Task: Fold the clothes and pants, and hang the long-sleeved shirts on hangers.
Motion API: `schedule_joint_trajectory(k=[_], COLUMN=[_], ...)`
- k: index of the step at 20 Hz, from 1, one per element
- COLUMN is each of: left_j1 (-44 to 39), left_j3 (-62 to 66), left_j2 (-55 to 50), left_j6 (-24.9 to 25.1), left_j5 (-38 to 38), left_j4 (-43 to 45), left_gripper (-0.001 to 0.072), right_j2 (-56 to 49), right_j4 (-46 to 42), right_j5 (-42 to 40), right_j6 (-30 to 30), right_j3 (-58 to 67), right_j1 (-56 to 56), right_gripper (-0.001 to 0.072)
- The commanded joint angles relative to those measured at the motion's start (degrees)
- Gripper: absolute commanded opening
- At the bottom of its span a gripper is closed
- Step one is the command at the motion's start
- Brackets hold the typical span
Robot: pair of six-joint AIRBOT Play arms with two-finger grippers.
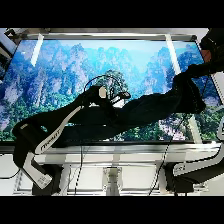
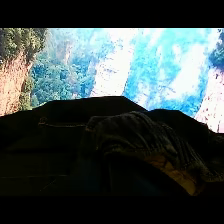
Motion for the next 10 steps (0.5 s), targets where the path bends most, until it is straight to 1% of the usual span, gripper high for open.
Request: schedule_joint_trajectory(k=[1, 2, 3, 4, 6, 7, 9, 10], left_j1=[-0.1, -0.1, 0.4, 1.2, 3.8, 5.4, 8.9, 10.7], left_j3=[0.0, 0.0, 0.3, 0.9, 2.6, 3.5, 4.5, 4.5], left_j2=[-0.7, -0.7, -0.5, 0.2, 3.7, 6.5, 14.1, 18.4], left_j6=[0.0, 0.1, -0.3, -2.6, -8.0, -10.8, -14.4, -15.3], left_j5=[1.7, 2.1, 1.9, 1.2, -2.0, -4.0, -5.9, -5.9], left_j4=[-1.8, -1.7, -1.4, 0.5, 9.5, 15.7, 26.1, 29.2], left_gripper=[0.0156, 0.0021, 0.0025, 0.0025, 0.0025, 0.0024, 0.0024, 0.0024], right_j2=[0.0, 0.0, 0.0, 0.0, 0.0, 0.0, 0.5, 0.9], right_j4=[0.0, 0.0, 0.0, 0.0, 0.0, 0.1, 0.6, 0.6], right_j5=[0.0, 0.0, 0.0, 0.1, 0.1, 0.0, -0.5, -1.3], right_j6=[0.0, 0.0, 0.0, 0.2, 1.1, 2.1, 4.1, 5.1], right_j3=[0.0, 0.0, 0.0, 0.0, 0.0, 0.0, 0.2, 0.4], right_j1=[0.1, 0.1, 0.1, 0.1, 0.1, 0.1, 0.1, 0.1], right_gripper=[0.0022, 0.0022, 0.0022, 0.0022, 0.0021, 0.0021, 0.0021, 0.0021])
